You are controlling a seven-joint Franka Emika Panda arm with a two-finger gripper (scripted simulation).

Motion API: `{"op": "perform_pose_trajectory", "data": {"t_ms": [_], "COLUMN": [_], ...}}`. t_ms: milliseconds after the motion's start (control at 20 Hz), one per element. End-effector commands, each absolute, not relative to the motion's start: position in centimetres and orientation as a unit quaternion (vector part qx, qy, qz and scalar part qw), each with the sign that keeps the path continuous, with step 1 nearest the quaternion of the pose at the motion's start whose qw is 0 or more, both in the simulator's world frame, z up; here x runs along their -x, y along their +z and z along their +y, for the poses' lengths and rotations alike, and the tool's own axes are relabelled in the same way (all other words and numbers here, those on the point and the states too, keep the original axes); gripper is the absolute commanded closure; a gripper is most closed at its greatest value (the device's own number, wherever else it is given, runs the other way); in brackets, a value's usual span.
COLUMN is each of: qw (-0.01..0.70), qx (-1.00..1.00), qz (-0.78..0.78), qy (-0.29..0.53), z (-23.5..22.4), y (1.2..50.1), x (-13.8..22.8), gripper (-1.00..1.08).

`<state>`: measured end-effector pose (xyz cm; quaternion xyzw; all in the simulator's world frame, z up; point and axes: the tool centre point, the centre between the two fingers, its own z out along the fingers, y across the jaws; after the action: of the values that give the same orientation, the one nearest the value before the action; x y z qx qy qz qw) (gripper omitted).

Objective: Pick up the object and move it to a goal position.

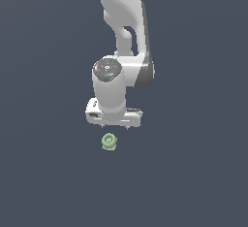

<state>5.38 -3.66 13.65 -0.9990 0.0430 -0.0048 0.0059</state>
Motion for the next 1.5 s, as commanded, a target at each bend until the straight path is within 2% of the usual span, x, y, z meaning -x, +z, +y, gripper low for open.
{"op": "perform_pose_trajectory", "data": {"t_ms": [0, 500, 850, 1450], "qw": [0.004, 0.000, 0.000, 0.000], "qx": [0.999, 0.997, 0.997, 0.997], "qz": [0.053, 0.075, 0.076, 0.076], "qy": [-0.003, 0.000, 0.000, 0.000], "z": [-4.6, -6.7, -6.8, -6.8], "y": [12.3, 9.1, 8.7, 3.9], "x": [-6.2, -7.8, -7.8, -7.8], "gripper": [-0.92, -0.92, -0.92, -0.92]}}
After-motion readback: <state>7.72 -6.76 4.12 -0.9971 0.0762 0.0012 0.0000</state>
